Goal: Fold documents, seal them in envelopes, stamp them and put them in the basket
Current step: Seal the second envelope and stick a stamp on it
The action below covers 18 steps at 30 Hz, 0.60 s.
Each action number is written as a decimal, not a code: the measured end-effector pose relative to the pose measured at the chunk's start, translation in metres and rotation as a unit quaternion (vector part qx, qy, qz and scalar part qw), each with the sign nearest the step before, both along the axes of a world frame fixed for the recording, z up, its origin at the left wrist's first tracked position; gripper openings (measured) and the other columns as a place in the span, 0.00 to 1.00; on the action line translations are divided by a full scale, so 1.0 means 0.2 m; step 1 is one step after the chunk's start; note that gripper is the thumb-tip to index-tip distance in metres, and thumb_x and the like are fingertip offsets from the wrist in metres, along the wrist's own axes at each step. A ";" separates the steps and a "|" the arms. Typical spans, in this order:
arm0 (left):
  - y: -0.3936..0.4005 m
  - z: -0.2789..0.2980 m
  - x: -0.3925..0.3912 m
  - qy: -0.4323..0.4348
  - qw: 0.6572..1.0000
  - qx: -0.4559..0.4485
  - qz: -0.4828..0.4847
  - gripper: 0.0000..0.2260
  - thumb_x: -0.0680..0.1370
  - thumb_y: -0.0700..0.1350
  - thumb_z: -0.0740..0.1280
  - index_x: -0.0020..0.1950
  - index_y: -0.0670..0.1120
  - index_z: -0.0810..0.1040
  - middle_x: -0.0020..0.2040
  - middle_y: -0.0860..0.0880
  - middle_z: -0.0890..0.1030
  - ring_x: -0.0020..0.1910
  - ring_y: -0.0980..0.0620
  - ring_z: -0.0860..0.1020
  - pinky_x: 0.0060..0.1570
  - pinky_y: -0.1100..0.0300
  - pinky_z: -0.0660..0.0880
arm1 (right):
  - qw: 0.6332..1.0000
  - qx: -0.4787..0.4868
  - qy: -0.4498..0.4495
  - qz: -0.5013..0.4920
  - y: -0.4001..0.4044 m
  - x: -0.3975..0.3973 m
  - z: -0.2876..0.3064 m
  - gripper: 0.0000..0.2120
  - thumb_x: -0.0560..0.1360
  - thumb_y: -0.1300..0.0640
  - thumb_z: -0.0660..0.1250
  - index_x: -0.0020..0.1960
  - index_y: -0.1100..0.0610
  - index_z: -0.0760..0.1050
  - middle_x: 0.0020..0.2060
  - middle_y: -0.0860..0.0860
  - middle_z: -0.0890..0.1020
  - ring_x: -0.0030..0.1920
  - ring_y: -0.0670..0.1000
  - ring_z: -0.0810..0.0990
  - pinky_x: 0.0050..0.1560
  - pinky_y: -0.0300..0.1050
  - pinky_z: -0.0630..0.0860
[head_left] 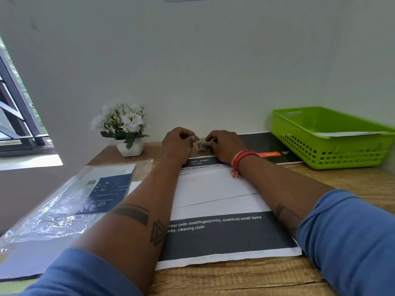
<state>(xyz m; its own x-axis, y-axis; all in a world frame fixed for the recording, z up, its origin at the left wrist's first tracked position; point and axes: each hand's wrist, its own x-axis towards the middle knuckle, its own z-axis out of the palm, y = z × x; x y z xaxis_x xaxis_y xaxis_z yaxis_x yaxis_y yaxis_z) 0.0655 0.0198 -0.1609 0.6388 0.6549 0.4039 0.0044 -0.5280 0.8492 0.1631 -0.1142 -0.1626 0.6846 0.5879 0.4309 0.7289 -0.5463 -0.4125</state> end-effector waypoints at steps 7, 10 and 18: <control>-0.04 0.03 0.00 -0.005 1.000 -0.023 -0.019 0.04 0.74 0.43 0.75 0.46 0.51 0.83 0.38 0.54 0.86 0.35 0.55 0.83 0.42 0.58 0.78 | 0.987 0.157 0.008 0.038 -0.05 -0.03 0.07 0.10 0.79 0.55 0.66 0.58 0.53 0.82 0.53 0.48 0.85 0.52 0.48 0.81 0.53 0.38 0.72; -0.06 0.06 -0.02 0.014 1.000 0.003 -0.026 0.06 0.75 0.42 0.73 0.49 0.53 0.83 0.39 0.52 0.85 0.36 0.53 0.82 0.42 0.59 0.76 | 0.980 0.180 0.043 0.070 -0.08 -0.04 0.10 0.09 0.77 0.54 0.70 0.56 0.51 0.83 0.48 0.47 0.85 0.48 0.45 0.81 0.49 0.33 0.71; -0.15 0.09 -0.07 0.034 0.994 0.006 -0.100 0.12 0.75 0.40 0.74 0.54 0.53 0.80 0.40 0.50 0.86 0.40 0.53 0.85 0.44 0.56 0.81 | 0.966 0.186 0.140 0.111 -0.18 -0.03 0.10 0.08 0.75 0.60 0.73 0.52 0.52 0.85 0.41 0.46 0.85 0.40 0.41 0.82 0.43 0.36 0.76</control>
